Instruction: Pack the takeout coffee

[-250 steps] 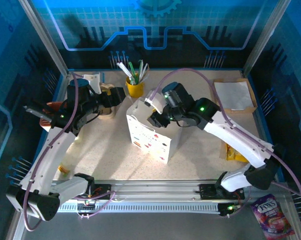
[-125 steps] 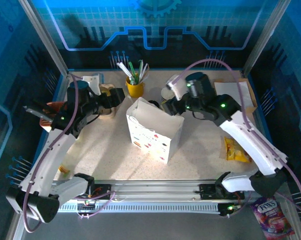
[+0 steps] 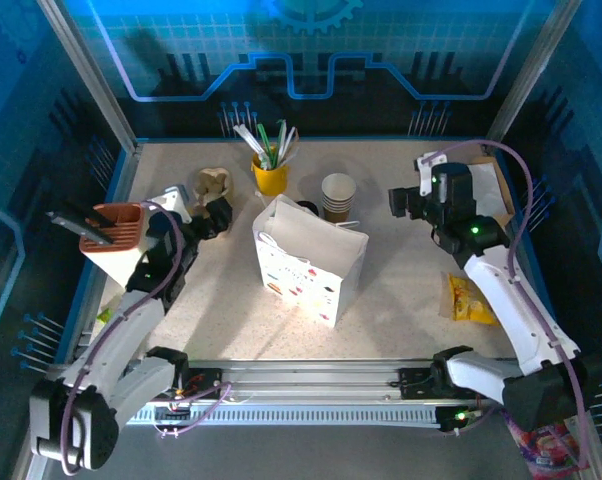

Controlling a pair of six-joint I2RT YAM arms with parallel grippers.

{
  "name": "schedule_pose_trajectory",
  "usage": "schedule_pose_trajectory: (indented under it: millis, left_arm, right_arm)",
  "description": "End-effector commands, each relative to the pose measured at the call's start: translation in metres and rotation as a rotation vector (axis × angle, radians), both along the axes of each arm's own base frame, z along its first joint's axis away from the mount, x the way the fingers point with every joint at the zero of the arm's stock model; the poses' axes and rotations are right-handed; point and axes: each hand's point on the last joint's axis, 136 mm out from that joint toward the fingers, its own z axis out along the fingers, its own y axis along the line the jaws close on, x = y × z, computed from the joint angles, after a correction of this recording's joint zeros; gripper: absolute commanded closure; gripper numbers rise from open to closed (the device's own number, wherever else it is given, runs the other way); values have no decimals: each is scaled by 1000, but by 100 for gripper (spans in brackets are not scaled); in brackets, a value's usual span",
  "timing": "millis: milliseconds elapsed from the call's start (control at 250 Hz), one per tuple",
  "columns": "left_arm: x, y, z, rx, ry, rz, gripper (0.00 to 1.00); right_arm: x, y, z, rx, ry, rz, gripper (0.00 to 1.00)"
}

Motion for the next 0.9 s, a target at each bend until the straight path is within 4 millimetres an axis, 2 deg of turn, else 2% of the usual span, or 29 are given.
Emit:
schedule_pose_trajectory:
  millis: [0, 108, 140, 260, 324, 468, 707, 899]
  left_arm:
    - [7, 27, 11, 116, -108, 84, 0]
    - [9, 39, -19, 185, -38, 94, 0]
    - [10, 42, -28, 193, -18, 93, 0]
    - [18, 42, -58, 196, 60, 31, 0]
    - [20, 43, -67, 199, 72, 29, 0]
    - [25, 42, -74, 202, 6, 11, 0]
    - [33, 38, -92, 254, 72, -57, 0]
    - [35, 35, -108, 270, 62, -78, 0]
  right_arm:
    - [8, -26, -1, -41, -93, -142, 1]
    - [13, -39, -31, -102, -88, -206, 1]
    - [13, -42, -48, -120, -77, -210, 1]
    - [18, -43, -84, -127, -84, -211, 1]
    - [19, -44, -99, -134, -84, -208, 1]
    - [19, -44, -130, -161, -62, -163, 1]
    - [23, -40, -159, -97, -82, -120, 1]
    - [26, -35, -154, -76, -134, -81, 1]
